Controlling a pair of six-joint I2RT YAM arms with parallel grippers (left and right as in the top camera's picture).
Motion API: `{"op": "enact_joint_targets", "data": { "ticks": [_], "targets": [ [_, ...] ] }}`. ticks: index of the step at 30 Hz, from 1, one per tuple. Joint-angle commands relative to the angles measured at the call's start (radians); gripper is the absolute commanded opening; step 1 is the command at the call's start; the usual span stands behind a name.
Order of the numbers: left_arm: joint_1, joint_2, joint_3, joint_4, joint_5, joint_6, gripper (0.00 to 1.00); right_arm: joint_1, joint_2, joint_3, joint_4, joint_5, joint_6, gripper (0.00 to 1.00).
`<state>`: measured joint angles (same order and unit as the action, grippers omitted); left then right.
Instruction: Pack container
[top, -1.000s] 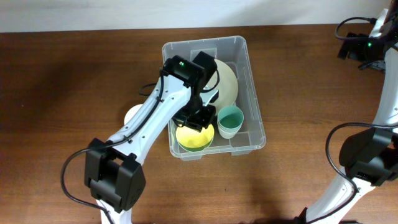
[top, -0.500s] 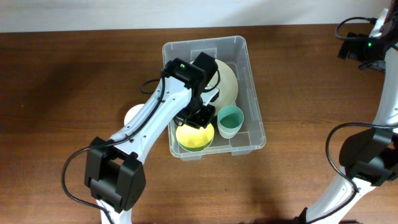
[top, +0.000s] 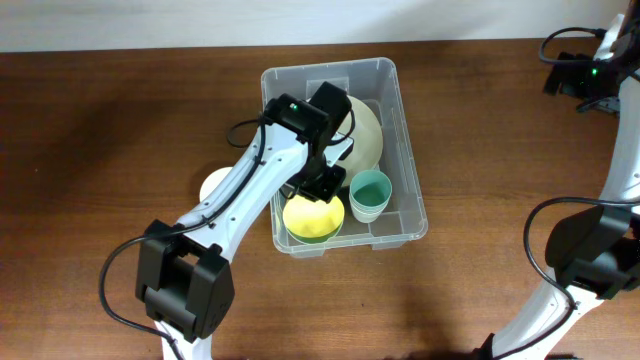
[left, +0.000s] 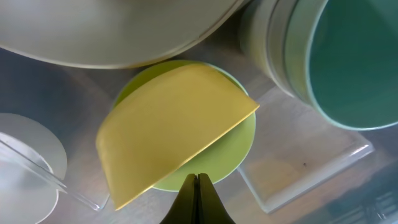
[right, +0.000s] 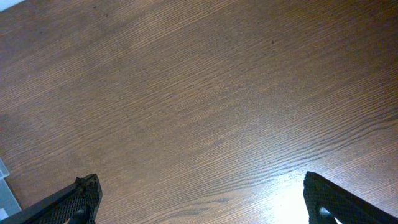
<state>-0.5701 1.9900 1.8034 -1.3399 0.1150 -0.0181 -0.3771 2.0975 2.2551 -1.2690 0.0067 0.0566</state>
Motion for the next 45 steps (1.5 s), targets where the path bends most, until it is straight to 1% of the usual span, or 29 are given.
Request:
{"op": "enact_joint_targets", "data": {
  "ticks": [1,5,8,12,14,19,22,24,27,29,32,36,38,42,45],
  "targets": [
    [-0.003,-0.008,-0.035,0.007,-0.011,0.024,0.0,0.0,-0.014,0.015,0.0,-0.002,0.008,0.99],
    [-0.003,-0.008,-0.051,0.021,-0.014,0.039,0.0,0.0,-0.014,0.015,0.0,-0.002,0.008,0.99],
    [0.002,-0.008,-0.05,0.05,-0.077,0.032,0.01,0.0,-0.014,0.015,0.0,-0.002,0.008,0.99],
    [0.027,-0.008,-0.05,0.085,-0.283,-0.079,0.01,0.0,-0.014,0.015,0.0,-0.002,0.008,0.99],
    [0.05,-0.008,-0.05,0.1,-0.344,-0.124,0.01,0.0,-0.014,0.015,0.0,-0.002,0.008,0.99],
    [0.114,-0.008,-0.05,0.129,-0.34,-0.15,0.01,0.0,-0.014,0.015,0.0,-0.002,0.008,0.99],
    [0.14,-0.008,-0.048,0.136,-0.312,-0.153,0.01,0.0,-0.014,0.015,0.0,-0.002,0.008,0.99],
    [0.151,-0.008,-0.048,0.152,-0.255,-0.152,0.01,0.0,-0.014,0.015,0.0,-0.002,0.008,0.99],
    [0.154,-0.008,-0.048,0.187,-0.136,-0.101,0.01,0.0,-0.014,0.015,0.0,-0.002,0.008,0.99],
    [0.152,-0.008,-0.048,0.201,-0.085,-0.074,0.01,0.0,-0.014,0.015,0.0,-0.002,0.008,0.99],
    [0.151,-0.008,-0.048,0.202,-0.036,-0.049,0.01,0.0,-0.014,0.015,0.0,-0.002,0.008,0.99],
    [0.151,-0.008,-0.048,0.194,0.078,-0.026,0.0,0.0,-0.014,0.015,0.0,-0.002,0.008,0.99],
    [0.151,-0.008,-0.048,0.183,0.134,0.003,0.01,0.0,-0.014,0.015,0.0,-0.002,0.008,0.99],
    [0.146,-0.008,-0.048,0.142,0.162,0.019,0.01,0.0,-0.014,0.015,0.0,-0.002,0.008,0.99],
    [0.128,-0.008,-0.048,0.106,0.162,0.072,0.0,0.0,-0.014,0.015,0.0,-0.002,0.008,0.99]
  ]
}}
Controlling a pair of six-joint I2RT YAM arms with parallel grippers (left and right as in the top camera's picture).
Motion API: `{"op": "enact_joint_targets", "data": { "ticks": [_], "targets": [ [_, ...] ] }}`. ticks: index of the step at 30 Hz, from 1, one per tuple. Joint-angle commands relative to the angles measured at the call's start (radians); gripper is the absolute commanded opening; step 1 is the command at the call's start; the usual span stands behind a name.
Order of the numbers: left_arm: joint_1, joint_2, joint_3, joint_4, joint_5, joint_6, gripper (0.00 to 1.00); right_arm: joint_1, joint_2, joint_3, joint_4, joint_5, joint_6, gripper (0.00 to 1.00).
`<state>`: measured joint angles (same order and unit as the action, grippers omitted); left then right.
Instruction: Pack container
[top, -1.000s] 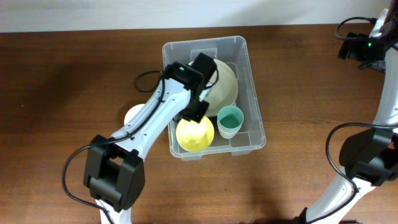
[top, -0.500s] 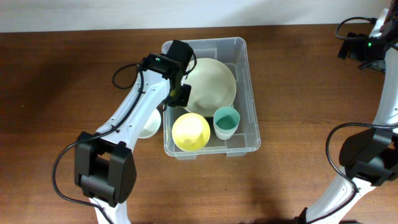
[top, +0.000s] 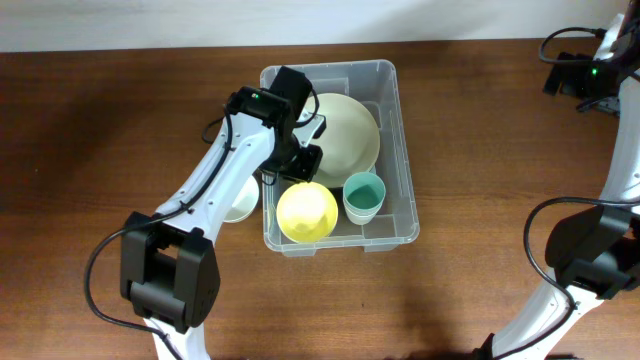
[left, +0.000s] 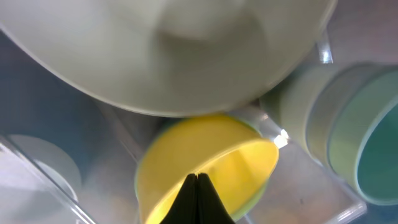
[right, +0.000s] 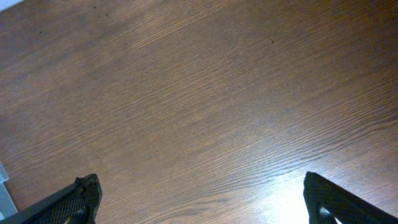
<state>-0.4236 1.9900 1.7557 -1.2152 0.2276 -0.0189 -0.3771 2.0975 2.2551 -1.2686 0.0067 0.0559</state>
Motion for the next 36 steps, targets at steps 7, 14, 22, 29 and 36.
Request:
{"op": "enact_joint_targets", "data": {
  "ticks": [7,14,22,29,36],
  "targets": [
    [-0.066,-0.008,-0.005,-0.028,-0.008,0.1,0.01,0.0,-0.014,0.015,0.0,-0.002,0.008,0.99],
    [-0.067,-0.002,-0.006,-0.028,-0.047,0.103,0.0,0.0,-0.014,0.015,0.0,-0.002,0.008,0.99],
    [-0.071,0.066,-0.006,-0.043,-0.072,0.149,0.0,0.0,-0.014,0.015,0.0,-0.002,0.008,0.99],
    [-0.071,0.079,-0.003,-0.023,-0.312,0.086,0.01,0.0,-0.014,0.015,0.0,-0.002,0.008,0.99],
    [-0.071,0.079,0.012,-0.012,-0.405,0.044,0.01,0.0,-0.014,0.015,0.0,-0.002,0.008,0.99]
  ]
}}
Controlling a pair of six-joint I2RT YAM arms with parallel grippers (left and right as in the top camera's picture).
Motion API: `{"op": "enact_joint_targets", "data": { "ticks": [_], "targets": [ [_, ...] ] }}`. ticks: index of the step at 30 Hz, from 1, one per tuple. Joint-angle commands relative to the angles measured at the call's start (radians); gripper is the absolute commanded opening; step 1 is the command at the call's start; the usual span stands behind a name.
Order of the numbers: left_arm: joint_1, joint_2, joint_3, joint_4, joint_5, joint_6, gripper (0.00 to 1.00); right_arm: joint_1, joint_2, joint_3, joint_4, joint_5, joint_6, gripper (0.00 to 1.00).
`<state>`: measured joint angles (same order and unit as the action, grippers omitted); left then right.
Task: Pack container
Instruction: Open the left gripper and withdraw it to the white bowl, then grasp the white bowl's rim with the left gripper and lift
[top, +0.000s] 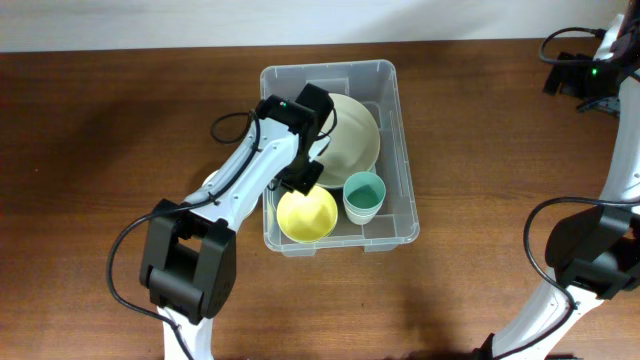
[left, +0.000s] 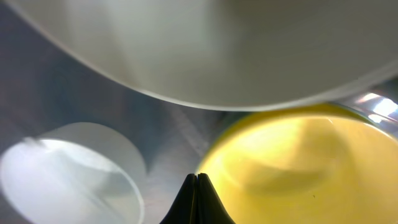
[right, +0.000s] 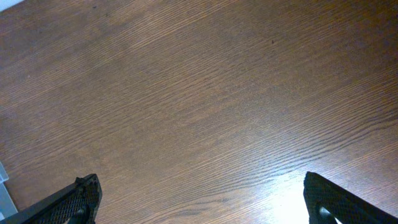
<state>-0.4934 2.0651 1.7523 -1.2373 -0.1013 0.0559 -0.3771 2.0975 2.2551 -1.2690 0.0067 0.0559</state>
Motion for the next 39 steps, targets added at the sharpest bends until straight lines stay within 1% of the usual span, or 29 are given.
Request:
{"op": "enact_joint_targets", "data": {
  "ticks": [1,3,6,11,15,19,20,21,22,23,24,26,30,35,37,39],
  "targets": [
    [-0.001,0.004,0.019,0.011,-0.076,-0.031,0.0,0.0,-0.014,0.015,0.0,-0.002,0.008,0.99],
    [-0.001,0.004,0.033,0.01,-0.076,-0.046,0.0,0.0,-0.014,0.015,0.0,-0.002,0.008,0.99],
    [0.001,0.003,0.08,0.01,-0.076,-0.101,0.0,0.0,-0.014,0.015,0.0,-0.002,0.008,0.99],
    [0.032,0.003,0.243,0.001,-0.076,-0.176,0.0,0.0,-0.014,0.015,0.0,-0.002,0.008,0.99],
    [0.093,0.003,0.404,-0.05,-0.076,-0.27,0.01,0.0,-0.014,0.015,0.0,-0.002,0.008,0.99],
    [0.188,0.003,0.494,-0.162,-0.075,-0.343,0.06,0.0,-0.014,0.015,0.0,-0.002,0.008,0.99],
    [0.214,0.003,0.503,-0.198,-0.074,-0.355,0.12,0.0,-0.014,0.015,0.0,-0.002,0.008,0.99],
    [0.237,0.003,0.506,-0.226,-0.067,-0.356,0.28,0.0,-0.014,0.015,0.0,-0.002,0.008,0.99],
    [0.269,0.003,0.506,-0.266,-0.045,-0.355,0.53,0.0,-0.014,0.015,0.0,-0.002,0.008,0.99],
    [0.297,0.003,0.506,-0.297,-0.021,-0.355,0.75,0.0,-0.014,0.015,0.0,-0.002,0.008,0.99],
    [0.327,0.003,0.506,-0.325,0.006,-0.354,0.83,0.0,-0.014,0.015,0.0,-0.002,0.008,0.99],
    [0.385,0.003,0.505,-0.373,0.045,-0.346,0.84,0.0,-0.014,0.015,0.0,-0.002,0.008,0.99],
    [0.483,0.003,0.505,-0.429,0.091,-0.273,0.84,0.0,-0.014,0.015,0.0,-0.002,0.008,0.99],
    [0.546,0.003,0.461,-0.413,0.242,-0.084,0.84,0.0,-0.014,0.015,0.0,-0.002,0.008,0.99],
    [0.551,0.003,0.423,-0.396,0.273,-0.042,0.84,0.0,-0.014,0.015,0.0,-0.002,0.008,0.99],
    [0.55,0.003,0.369,-0.372,0.275,-0.035,0.83,0.0,-0.014,0.015,0.0,-0.002,0.008,0.99]
  ]
}}
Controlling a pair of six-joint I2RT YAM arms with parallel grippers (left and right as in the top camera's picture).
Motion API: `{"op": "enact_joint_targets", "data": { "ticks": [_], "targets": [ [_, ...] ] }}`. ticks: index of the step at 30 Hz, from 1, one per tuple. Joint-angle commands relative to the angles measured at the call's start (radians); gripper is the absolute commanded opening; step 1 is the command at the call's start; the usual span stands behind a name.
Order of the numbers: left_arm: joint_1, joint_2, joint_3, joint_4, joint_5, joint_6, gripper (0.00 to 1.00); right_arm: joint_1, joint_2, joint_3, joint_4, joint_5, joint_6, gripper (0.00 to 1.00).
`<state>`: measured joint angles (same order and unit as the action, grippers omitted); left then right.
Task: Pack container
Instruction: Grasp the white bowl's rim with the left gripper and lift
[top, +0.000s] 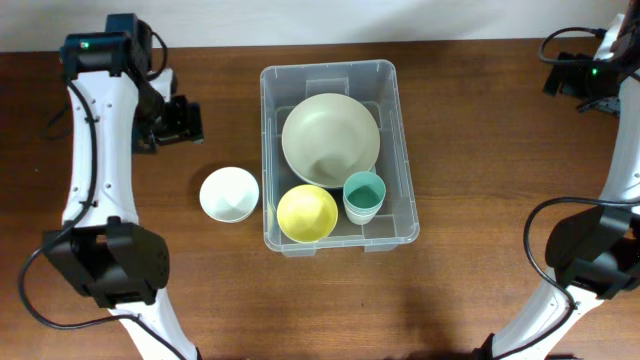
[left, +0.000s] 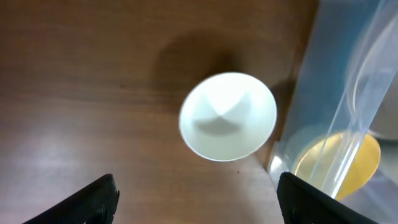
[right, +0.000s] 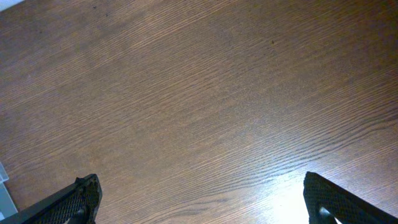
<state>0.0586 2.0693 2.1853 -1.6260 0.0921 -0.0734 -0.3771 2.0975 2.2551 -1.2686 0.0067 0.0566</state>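
Observation:
The clear plastic container (top: 403, 150) holds a large cream bowl (top: 330, 140), a yellow bowl (top: 307, 213) and a teal cup (top: 364, 195). A white bowl (top: 229, 194) sits on the table just left of the container. My left gripper (top: 176, 120) hangs open and empty over the table's far left, behind the white bowl. The left wrist view looks down on the white bowl (left: 227, 116), with the container wall (left: 339, 81) at the right and the left gripper (left: 196, 190) spread wide. My right gripper (right: 199, 196) is open over bare wood.
The wooden table (top: 500, 280) runs around the container on all sides. The right arm (top: 585, 75) stands at the far right edge, well away from the container. The yellow bowl (left: 339, 163) shows through the container wall in the left wrist view.
My left gripper was shut, low inside the container between the cream bowl and the yellow bowl. It is now outside, open, over the table's far left. The right arm is unchanged.
My left gripper was first shut low in the container's front left, over a tilted yellow bowl. Then it was by the left wall with the bowl lying level, then between the two bowls. Now it is out and open, with the bowls and cup in the container.

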Motion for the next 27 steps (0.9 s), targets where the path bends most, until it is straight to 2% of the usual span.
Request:
{"op": "enact_joint_targets", "data": {
  "ticks": [1,6,12,23,24,26,27],
  "targets": [
    [-0.002,-0.001,-0.121,0.045,0.082,0.094,0.84,0.0,-0.014,0.015,0.0,-0.002,0.008,0.99],
    [-0.001,-0.001,-0.327,0.182,0.141,0.102,0.83,0.0,-0.014,0.015,0.0,-0.002,0.008,0.99],
    [-0.002,-0.001,-0.486,0.325,0.141,0.101,0.81,0.0,-0.014,0.015,0.0,-0.002,0.008,0.99],
    [-0.001,-0.001,-0.738,0.472,0.14,0.088,0.79,0.0,-0.014,0.015,0.0,-0.002,0.008,0.99],
    [-0.002,-0.001,-0.753,0.479,0.141,0.084,0.73,0.0,-0.014,0.015,0.0,-0.002,0.008,0.99],
    [-0.002,-0.001,-0.769,0.49,0.141,0.072,0.57,0.0,-0.014,0.015,0.0,-0.002,0.008,0.99],
    [-0.001,-0.001,-0.77,0.491,0.141,0.066,0.45,0.0,-0.014,0.015,0.0,-0.002,0.008,0.99]
  ]
}}
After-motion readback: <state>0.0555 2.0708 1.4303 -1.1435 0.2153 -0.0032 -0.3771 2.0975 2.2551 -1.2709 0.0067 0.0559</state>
